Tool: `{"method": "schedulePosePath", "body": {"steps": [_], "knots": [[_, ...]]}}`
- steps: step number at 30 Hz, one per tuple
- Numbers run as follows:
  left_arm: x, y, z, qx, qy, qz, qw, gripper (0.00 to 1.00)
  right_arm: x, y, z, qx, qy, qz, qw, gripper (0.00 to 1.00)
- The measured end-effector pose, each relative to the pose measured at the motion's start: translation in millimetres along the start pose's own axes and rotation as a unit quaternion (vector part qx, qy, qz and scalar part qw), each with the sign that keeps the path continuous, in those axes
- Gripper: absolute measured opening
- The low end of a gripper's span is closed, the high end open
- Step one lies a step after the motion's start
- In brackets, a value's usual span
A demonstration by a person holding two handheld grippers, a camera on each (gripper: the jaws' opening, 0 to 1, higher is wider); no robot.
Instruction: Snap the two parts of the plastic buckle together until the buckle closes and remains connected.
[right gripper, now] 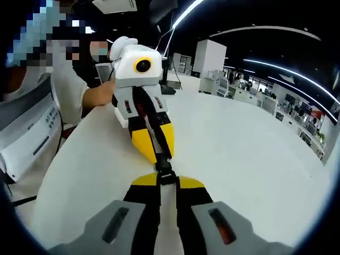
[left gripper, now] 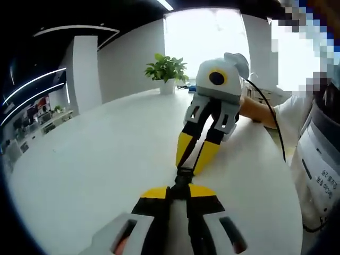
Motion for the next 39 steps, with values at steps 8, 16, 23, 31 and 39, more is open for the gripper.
{"method": "schedulePosePath", "body": {"steps": [8,16,23,31,39], "knots": [[-0.4,-0.7,2.3,-0.036,-0.011,-0.026,0.999,0.13,1.1,-3.0,-9.4,0.042,0.01,-0.027,0.9987,0.12],[-1.8,-2.1,-3.7,-0.052,0.006,-0.023,0.9983,0.18,1.6,-5.7,-9.2,0.056,0.005,-0.031,0.9979,0.19],[-5.3,-3.2,-3.3,-0.067,0.013,-0.029,0.9972,0.17,-0.1,-2.6,-8.3,0.083,0.025,-0.039,0.9954,0.16],[-6.1,-3.4,-4.6,-0.081,0.023,-0.035,0.9958,0.13,-1.6,-3.6,-7.2,0.075,0.018,-0.036,0.9964,0.13],[-5.9,-3.3,-3.6,-0.078,0.024,-0.034,0.996,0.12,-1.2,-1.2,-6.0,0.056,0.019,-0.033,0.9977,0.13]]}}
Point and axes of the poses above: the point that each gripper's makers call its tool centre point, and the gripper's own axes: y roughly forward along the fingers, z roughly to its left, x roughly out of its top, the point moved 1 cm from there along -y, roughly backward along the fingers, and after that the axes turned 12 degrees about y, right-handed, at the moved point
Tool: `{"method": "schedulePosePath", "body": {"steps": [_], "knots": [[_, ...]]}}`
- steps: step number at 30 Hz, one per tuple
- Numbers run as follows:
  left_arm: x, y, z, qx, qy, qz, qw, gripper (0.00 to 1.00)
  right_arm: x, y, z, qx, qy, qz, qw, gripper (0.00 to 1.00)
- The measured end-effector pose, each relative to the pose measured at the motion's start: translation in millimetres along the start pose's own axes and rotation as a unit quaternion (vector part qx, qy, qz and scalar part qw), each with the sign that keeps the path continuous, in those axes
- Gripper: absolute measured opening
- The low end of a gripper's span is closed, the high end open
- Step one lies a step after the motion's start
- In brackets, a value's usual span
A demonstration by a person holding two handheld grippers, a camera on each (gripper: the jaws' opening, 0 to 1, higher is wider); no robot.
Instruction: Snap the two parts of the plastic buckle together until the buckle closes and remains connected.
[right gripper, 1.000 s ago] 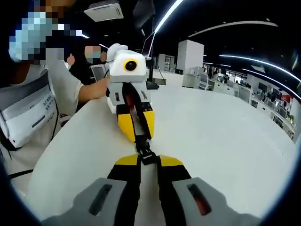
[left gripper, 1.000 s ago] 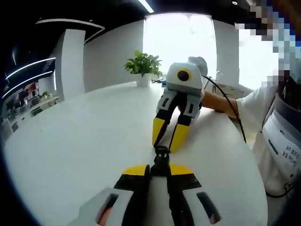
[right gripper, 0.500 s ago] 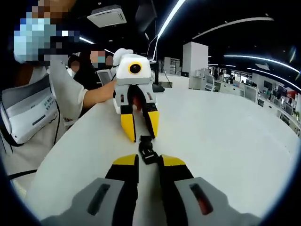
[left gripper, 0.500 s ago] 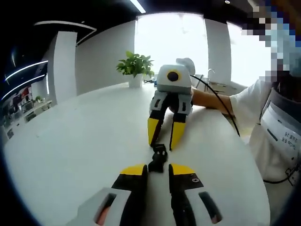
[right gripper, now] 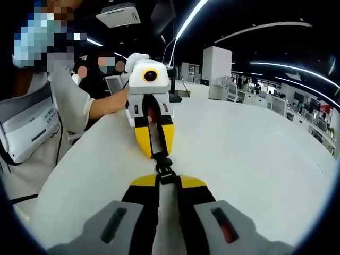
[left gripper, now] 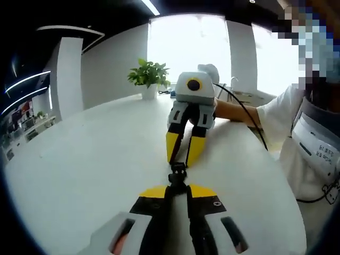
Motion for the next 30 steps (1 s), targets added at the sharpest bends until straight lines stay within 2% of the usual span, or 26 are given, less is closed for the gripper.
{"method": "schedulePosePath", "body": {"steps": [12,22,30], "knots": [[-0.1,-5,-2.3,-0.023,0.028,0.001,0.9993,0.11,-2.6,-4,2,-0.003,0.001,0.002,1.0,0.13],[0.0,-6,-4.2,-0.038,0.018,-0.007,0.9991,0.11,-2.7,-2,8,0.003,0.002,0.003,1.0,0.12],[0.7,-6,-5.9,-0.046,0.015,-0.012,0.9988,0.11,-0.7,0,10,-0.009,0.017,0.007,0.9998,0.12]]}}
Point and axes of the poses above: the point that each gripper's makers call its tool centre point, and the gripper's own axes: y roughly forward along the fingers, z roughly to its left, x roughly out of its top, the point moved 1 cm from there along -y, roughly backward along the fingers, and after that the axes turned 12 degrees about y, right-handed, at the moved point
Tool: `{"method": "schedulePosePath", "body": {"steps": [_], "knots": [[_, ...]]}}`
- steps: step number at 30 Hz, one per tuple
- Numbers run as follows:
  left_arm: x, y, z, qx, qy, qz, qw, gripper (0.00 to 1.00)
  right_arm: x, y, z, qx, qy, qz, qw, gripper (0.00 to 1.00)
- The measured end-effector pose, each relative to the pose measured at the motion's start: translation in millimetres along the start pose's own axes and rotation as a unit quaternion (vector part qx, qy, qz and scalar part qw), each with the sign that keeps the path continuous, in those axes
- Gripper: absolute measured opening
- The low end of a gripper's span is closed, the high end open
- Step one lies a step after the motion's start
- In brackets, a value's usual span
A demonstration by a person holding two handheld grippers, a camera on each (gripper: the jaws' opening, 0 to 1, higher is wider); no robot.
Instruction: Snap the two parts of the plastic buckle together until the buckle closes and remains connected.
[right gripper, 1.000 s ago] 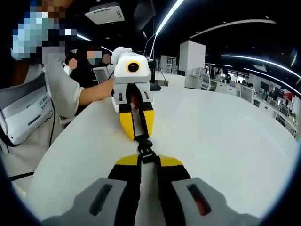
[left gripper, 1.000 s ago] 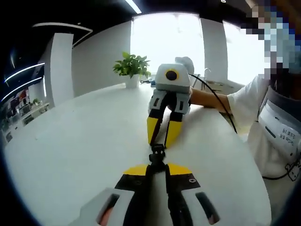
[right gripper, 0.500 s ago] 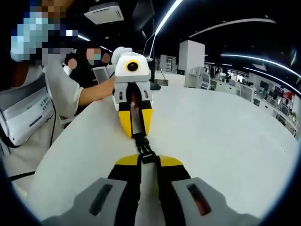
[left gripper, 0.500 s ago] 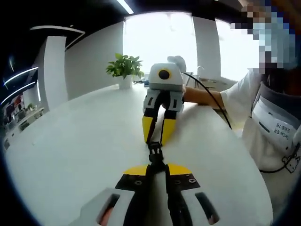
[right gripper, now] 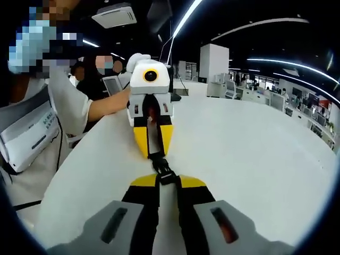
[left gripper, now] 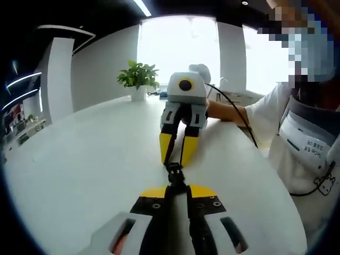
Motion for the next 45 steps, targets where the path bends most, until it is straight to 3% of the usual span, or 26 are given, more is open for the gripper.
{"method": "schedulePosePath", "body": {"steps": [9,19,28,31,45], "knots": [[1.0,1,-0.3,-0.007,-0.004,-0.008,0.9999,0.11,-0.9,-1,5,-0.014,-0.003,0.019,0.9997,0.12],[1.6,2,-1.2,-0.006,0.003,-0.015,0.9999,0.12,-1.4,-6,6,0.001,-0.038,0.017,0.9991,0.15],[2.7,2,-2.8,-0.012,0.003,-0.022,0.9997,0.16,-0.4,-3,5,0.046,-0.04,0.002,0.9982,0.2],[4.3,4,-5.7,-0.021,0.002,-0.029,0.9994,0.15,-1.4,-1,9,0.084,-0.022,-0.003,0.9962,0.18],[3.5,7,-1.8,-0.017,-0.007,-0.03,0.9994,0.12,-4.5,-5,-1,0.078,-0.025,-0.014,0.9965,0.12]]}}
Point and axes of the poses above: the point that each gripper's makers call its tool centre point, and the gripper's own axes: y roughly forward along the fingers, z roughly to its left, x roughly out of its top, the point moved 1 cm from there along -y, roughly backward along the fingers, and after that the axes turned 12 degrees about y, right-handed, at the moved point
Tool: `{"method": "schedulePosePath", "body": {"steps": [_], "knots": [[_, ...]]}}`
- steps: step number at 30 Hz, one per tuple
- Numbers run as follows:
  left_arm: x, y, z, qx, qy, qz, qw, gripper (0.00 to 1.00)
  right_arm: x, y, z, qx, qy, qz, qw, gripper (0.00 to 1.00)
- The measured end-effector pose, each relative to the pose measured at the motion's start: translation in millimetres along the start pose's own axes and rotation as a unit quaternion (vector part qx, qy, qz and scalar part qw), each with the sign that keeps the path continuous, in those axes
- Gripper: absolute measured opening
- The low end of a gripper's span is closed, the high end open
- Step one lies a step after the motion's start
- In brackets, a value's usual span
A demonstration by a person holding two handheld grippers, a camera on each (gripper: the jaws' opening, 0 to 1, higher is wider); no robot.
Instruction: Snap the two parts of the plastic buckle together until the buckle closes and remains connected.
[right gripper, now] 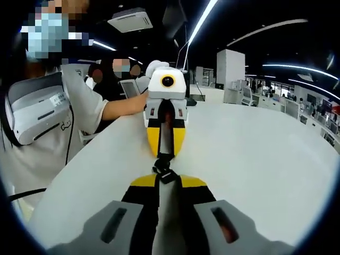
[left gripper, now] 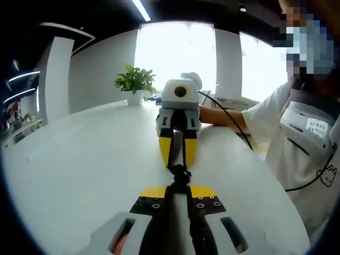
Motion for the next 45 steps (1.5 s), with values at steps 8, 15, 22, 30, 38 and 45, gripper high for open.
{"method": "schedulePosePath", "body": {"steps": [8,15,22,30,38,45], "knots": [[-1.1,1,3.8,0.009,-0.003,0.002,1.0,0.11,-1.0,-1,5,-0.024,-0.021,0.017,0.9994,0.09],[-2.2,1,5.7,0.017,-0.004,0.004,0.9998,0.11,-4.3,-6,20,-0.019,-0.054,0.046,0.9973,0.1],[-3.4,-1,6.2,0.018,-0.003,0.005,0.9998,0.11,3.7,-10,12,-0.009,-0.072,0.02,0.9972,0.18],[-3.7,-1,6.1,0.018,-0.005,0.005,0.9998,0.11,7.5,0,6,0.037,-0.048,0.01,0.9981,0.18],[-3.6,-1,6.1,0.018,-0.005,0.004,0.9998,0.11,3.3,2,4,0.054,-0.041,0.023,0.9974,0.18],[-3.0,-1,5.5,0.015,-0.009,0.004,0.9998,0.11,1.9,6,4,0.062,-0.035,0.026,0.9971,0.16]]}}
Point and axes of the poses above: the point that each gripper's makers call its tool centre point, and the gripper's own axes: y roughly forward along the fingers, z roughly to its left, x roughly out of its top, the point moved 1 cm from there along -y, roughly backward along the fingers, and after that the axes turned 12 degrees about y, right-handed, at the moved point
